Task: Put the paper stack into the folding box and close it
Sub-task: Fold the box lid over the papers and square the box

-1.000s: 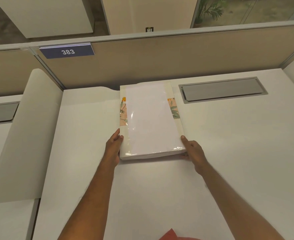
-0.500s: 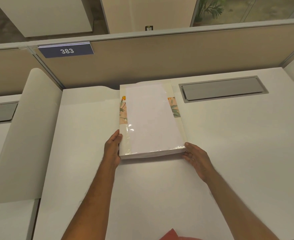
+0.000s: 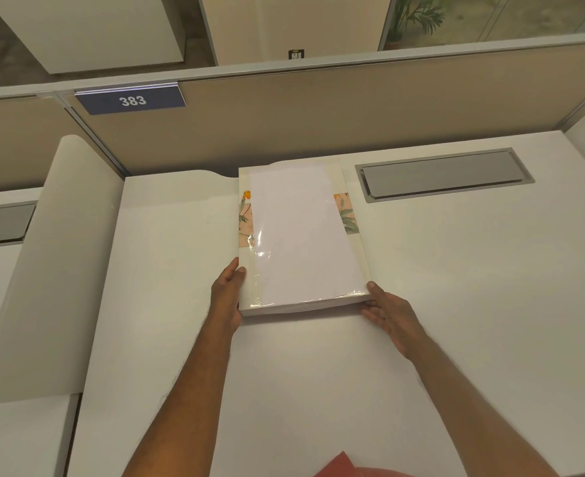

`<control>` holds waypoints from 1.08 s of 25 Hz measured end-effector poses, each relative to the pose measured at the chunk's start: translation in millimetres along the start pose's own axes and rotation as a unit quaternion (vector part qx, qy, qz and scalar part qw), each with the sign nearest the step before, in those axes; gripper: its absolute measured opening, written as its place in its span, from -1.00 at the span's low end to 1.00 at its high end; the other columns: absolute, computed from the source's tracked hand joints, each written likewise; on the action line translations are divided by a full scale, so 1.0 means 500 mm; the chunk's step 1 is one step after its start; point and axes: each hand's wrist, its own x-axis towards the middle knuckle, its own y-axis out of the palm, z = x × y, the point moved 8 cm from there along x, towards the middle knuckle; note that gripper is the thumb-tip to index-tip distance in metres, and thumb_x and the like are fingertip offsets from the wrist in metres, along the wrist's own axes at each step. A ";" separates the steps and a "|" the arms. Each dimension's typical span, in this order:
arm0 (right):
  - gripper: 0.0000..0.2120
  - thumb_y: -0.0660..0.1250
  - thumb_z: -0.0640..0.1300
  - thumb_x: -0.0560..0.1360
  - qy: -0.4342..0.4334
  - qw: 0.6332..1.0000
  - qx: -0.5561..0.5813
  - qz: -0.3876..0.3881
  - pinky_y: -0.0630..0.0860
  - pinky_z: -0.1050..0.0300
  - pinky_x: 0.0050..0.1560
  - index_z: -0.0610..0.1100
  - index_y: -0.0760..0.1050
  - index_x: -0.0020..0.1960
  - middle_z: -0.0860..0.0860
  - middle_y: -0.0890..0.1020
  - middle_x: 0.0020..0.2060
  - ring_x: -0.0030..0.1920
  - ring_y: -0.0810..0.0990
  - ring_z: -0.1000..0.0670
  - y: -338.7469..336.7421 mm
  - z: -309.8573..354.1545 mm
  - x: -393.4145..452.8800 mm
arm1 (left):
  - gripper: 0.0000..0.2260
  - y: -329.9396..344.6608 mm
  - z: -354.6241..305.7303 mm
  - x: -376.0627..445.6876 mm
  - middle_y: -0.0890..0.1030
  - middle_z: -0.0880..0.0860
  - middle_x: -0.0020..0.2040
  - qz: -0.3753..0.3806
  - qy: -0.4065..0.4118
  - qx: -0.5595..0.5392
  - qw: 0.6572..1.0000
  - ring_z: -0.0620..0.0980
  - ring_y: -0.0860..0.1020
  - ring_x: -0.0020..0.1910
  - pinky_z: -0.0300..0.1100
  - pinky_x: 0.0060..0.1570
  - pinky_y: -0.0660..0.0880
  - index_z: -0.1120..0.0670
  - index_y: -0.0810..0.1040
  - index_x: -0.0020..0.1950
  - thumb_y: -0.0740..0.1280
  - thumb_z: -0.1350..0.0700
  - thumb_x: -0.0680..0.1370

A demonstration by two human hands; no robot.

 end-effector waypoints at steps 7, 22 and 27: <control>-0.62 0.58 -0.01 0.47 0.027 0.997 0.070 0.020 0.70 0.14 0.09 -0.26 0.68 0.14 -0.07 0.74 0.05 0.13 0.73 -0.05 -0.007 -0.017 0.001 | -0.57 0.002 -0.002 -0.002 0.55 0.03 0.48 -0.006 0.015 0.006 1.000 0.04 0.52 0.46 0.07 0.52 0.39 0.06 0.44 0.57 0.31 0.19 0.68; -0.75 0.54 -0.04 0.52 -0.025 0.993 -0.061 -0.093 0.60 -0.07 0.33 -0.18 0.65 0.09 -0.18 0.72 0.13 0.03 0.70 -0.08 -0.011 -0.017 -0.013 | -0.57 0.009 0.000 -0.015 0.50 0.00 0.52 -0.044 0.037 0.082 0.995 -0.01 0.47 0.49 -0.02 0.56 0.33 0.06 0.43 0.57 0.29 0.16 0.68; -0.71 0.49 0.06 0.55 -0.061 0.975 -0.179 -0.121 0.58 -0.16 0.34 -0.10 0.66 0.17 -0.05 0.72 0.08 0.13 0.72 -0.17 -0.007 0.000 -0.020 | -0.59 0.005 0.001 -0.012 0.56 0.05 0.41 -0.070 0.044 0.095 0.992 -0.02 0.53 0.35 -0.09 0.48 0.39 0.10 0.47 0.54 0.32 0.17 0.67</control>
